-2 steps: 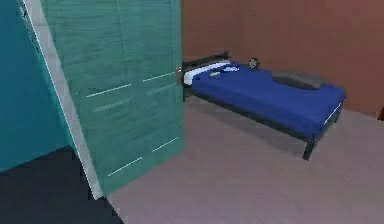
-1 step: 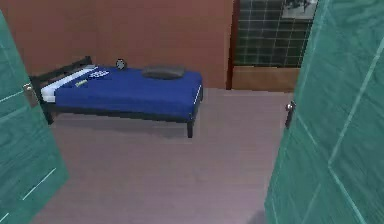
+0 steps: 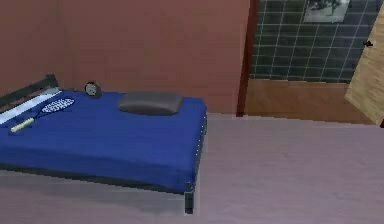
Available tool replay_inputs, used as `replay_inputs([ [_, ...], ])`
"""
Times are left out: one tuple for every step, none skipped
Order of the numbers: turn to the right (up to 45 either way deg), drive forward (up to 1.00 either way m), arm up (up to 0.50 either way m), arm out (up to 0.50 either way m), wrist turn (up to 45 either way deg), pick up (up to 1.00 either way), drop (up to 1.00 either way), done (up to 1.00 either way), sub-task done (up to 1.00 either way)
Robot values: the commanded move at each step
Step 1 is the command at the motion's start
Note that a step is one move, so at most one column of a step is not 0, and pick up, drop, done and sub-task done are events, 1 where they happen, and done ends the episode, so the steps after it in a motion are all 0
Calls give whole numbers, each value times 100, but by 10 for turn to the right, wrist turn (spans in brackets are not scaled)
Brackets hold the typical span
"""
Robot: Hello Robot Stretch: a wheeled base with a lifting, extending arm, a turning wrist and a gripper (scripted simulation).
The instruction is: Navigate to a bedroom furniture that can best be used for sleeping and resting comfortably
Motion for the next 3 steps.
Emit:
replay_inputs([
  [60, 0, 0, 0, 0, 0, 0, 0, 0],
  [0, 35, 0, 0, 0, 0, 0, 0, 0],
  [450, 0, 0, 0, 0, 0, 0, 0, 0],
])
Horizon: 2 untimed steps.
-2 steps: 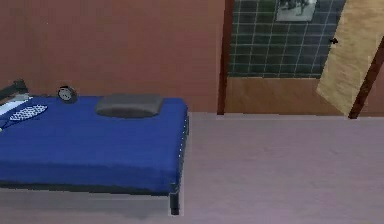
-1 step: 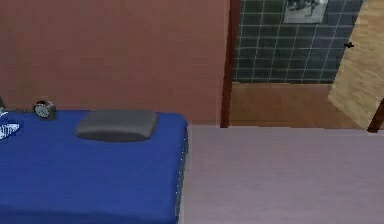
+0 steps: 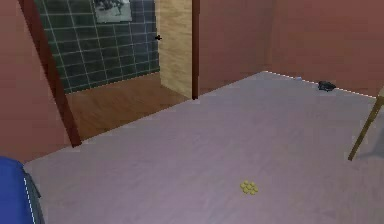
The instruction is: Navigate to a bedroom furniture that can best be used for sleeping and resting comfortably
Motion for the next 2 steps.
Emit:
replay_inputs([
  [180, 0, 0, 0, 0, 0, 0, 0, 0],
  [0, 15, 0, 0, 0, 0, 0, 0, 0],
])
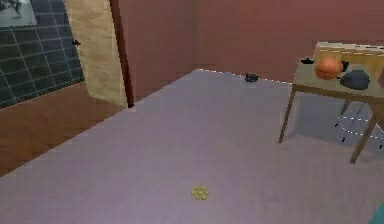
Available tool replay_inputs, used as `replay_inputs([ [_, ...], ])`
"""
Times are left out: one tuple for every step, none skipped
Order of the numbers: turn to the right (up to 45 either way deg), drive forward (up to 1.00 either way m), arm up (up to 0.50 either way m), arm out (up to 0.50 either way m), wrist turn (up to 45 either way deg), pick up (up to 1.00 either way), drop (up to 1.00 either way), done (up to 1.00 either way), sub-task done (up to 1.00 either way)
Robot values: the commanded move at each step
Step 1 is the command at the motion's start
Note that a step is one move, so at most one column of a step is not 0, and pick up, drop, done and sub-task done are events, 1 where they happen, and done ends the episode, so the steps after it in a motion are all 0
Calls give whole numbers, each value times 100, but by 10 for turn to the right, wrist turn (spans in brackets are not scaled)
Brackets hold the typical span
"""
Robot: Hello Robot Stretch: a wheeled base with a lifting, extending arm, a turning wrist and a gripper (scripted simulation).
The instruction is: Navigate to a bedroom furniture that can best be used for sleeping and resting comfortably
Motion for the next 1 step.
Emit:
replay_inputs([
  [-450, 0, 0, 0, 0, 0, 0, 0, 0],
])
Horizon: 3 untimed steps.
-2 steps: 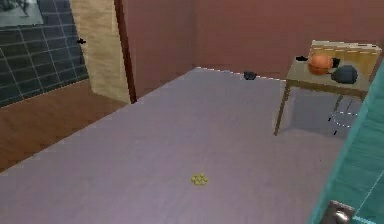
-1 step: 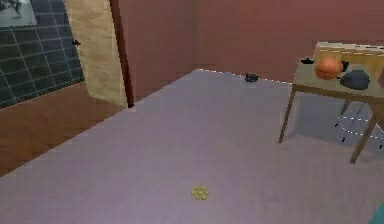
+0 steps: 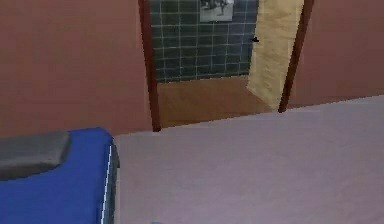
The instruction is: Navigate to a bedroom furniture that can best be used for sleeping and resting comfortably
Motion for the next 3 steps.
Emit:
replay_inputs([
  [-450, 0, 0, 0, 0, 0, 0, 0, 0],
  [-180, 0, 0, 0, 0, 0, 0, 0, 0],
  [0, 0, 0, 0, 0, 0, 0, 100, 0],
])
